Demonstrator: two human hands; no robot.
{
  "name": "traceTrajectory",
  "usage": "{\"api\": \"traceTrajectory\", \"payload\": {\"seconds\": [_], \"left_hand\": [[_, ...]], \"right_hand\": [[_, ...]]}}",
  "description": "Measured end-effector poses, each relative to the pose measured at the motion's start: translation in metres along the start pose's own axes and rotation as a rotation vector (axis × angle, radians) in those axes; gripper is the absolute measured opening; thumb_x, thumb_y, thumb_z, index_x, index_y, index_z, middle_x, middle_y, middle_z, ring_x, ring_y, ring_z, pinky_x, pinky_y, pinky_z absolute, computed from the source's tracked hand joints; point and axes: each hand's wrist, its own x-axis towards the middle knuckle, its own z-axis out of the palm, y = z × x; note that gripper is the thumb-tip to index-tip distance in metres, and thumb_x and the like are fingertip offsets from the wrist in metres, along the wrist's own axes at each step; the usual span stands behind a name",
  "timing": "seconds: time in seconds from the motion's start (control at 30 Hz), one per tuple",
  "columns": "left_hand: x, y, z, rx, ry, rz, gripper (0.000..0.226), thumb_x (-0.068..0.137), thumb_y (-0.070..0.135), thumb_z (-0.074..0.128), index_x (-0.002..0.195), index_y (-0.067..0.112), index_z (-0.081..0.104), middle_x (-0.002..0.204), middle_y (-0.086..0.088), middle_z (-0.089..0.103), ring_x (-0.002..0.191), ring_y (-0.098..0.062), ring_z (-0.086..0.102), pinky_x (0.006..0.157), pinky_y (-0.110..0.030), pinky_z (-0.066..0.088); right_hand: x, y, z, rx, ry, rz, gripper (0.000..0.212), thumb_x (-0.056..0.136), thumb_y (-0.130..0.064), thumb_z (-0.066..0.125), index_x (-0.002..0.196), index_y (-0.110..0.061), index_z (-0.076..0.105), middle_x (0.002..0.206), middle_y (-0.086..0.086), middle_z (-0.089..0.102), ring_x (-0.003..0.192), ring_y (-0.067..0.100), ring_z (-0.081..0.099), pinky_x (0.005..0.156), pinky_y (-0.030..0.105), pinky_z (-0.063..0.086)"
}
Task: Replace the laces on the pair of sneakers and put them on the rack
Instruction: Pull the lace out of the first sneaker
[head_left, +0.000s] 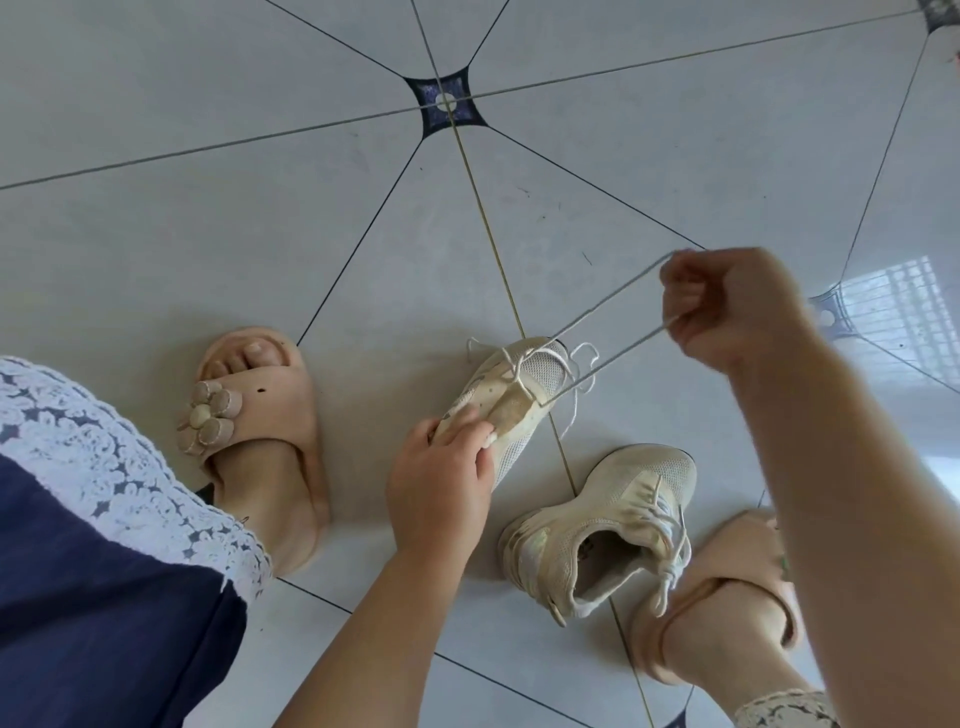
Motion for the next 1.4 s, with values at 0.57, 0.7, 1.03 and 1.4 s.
{"api": "traceTrajectory", "payload": {"seconds": [0.57, 0.7, 1.03, 1.4], "left_hand": [[0.001, -0.001, 0.002, -0.028, -0.005, -0.02, 0.022, 0.061, 0.011, 0.081, 0.079, 0.02, 0.072, 0.093, 0.007, 0.072, 0.072, -0.024, 0.062, 0.054, -0.024, 0.047], [0.002, 0.0, 0.001, -0.001, 0.011, -0.043, 0.02, 0.061, 0.01, 0.08, 0.075, 0.02, 0.071, 0.086, 0.007, 0.073, 0.069, -0.025, 0.062, 0.051, -0.025, 0.046], [0.002, 0.004, -0.001, 0.009, -0.027, -0.084, 0.02, 0.062, 0.012, 0.08, 0.078, 0.02, 0.073, 0.097, 0.008, 0.072, 0.076, -0.025, 0.064, 0.049, -0.028, 0.048], [0.0, 0.001, 0.002, -0.019, -0.004, -0.042, 0.022, 0.061, 0.013, 0.081, 0.08, 0.021, 0.073, 0.094, 0.006, 0.073, 0.072, -0.023, 0.063, 0.054, -0.024, 0.047]], "right_hand": [[-0.007, 0.119, -0.021, -1.003, 0.102, -0.253, 0.019, 0.085, -0.009, 0.058, 0.069, -0.016, 0.064, 0.062, -0.005, 0.066, 0.048, 0.007, 0.055, 0.053, 0.023, 0.044], [-0.008, 0.035, -0.038, -0.351, 0.329, -0.369, 0.026, 0.077, 0.002, 0.055, 0.062, -0.018, 0.063, 0.045, -0.01, 0.059, 0.036, 0.002, 0.043, 0.042, 0.013, 0.034], [-0.021, -0.03, -0.033, -0.49, 0.112, -0.489, 0.024, 0.082, -0.005, 0.058, 0.066, -0.02, 0.067, 0.052, -0.01, 0.062, 0.046, 0.002, 0.053, 0.049, 0.011, 0.041], [-0.012, 0.084, -0.018, -2.261, -0.265, 0.168, 0.024, 0.079, -0.032, 0.071, 0.082, -0.011, 0.058, 0.083, -0.001, 0.059, 0.089, 0.022, 0.058, 0.084, 0.033, 0.049]]}}
